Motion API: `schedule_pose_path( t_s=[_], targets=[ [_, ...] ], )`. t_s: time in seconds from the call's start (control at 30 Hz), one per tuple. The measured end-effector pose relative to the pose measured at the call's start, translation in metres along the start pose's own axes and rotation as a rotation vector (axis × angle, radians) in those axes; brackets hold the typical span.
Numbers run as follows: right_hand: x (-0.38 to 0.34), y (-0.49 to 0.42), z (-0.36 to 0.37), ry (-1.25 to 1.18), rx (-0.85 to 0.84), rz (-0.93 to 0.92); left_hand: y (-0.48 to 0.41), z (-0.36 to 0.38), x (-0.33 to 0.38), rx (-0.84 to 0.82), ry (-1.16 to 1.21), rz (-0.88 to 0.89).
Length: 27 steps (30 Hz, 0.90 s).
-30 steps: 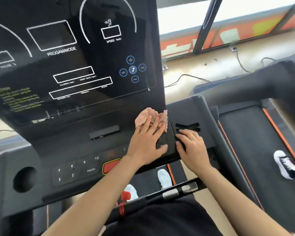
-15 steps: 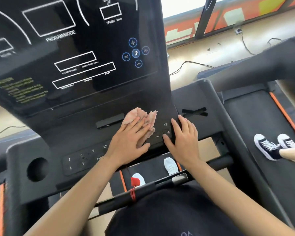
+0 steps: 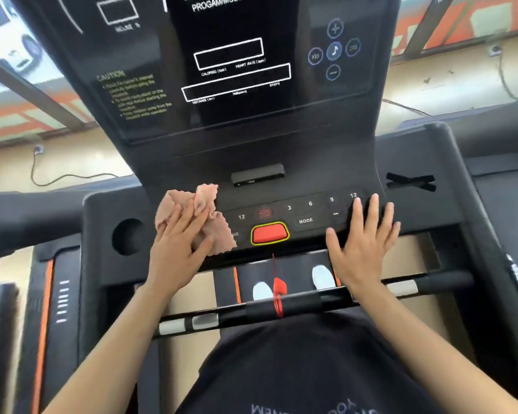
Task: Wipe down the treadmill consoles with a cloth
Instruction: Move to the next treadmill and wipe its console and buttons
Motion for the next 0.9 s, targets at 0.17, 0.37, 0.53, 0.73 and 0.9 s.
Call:
schedule_pose_path(
  t_s=[0.17, 0.37, 0.53, 0.73, 0.9],
  targets=[
    [-0.031, 0.032, 0.011, 0.005, 0.060, -0.251, 0.028, 0.002, -0.025, 0.010, -0.019, -0.128],
    [-0.037, 0.041, 0.021, 0.044, 0.139, -0.339, 0.051, 0.001, -0.046, 0.120, 0.062, 0.041],
    [-0.030, 0.041, 0.021, 0.041, 0.140, -0.385, 0.055, -0.005, -0.054, 0.336, 0.038, -0.028],
    [-0.027, 0.044, 0.016, 0.035, 0.039, -0.414, 0.032, 0.028, -0.028, 0.186, -0.276, -0.038],
    [0.003, 0.047, 0.002, 0.053, 0.094, -0.240, 0.014, 0.042, 0.008, 0.156, -0.320, 0.071]
  ],
)
Point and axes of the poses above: each hand's wrist, its own y-axis away from the middle knuckle, its own z-axis out of the palm, x = y × z, the point moved 3 cm from there along -y, towards the middle knuckle, and after that the axes turned 3 degrees about y, right-handed, at the moved point
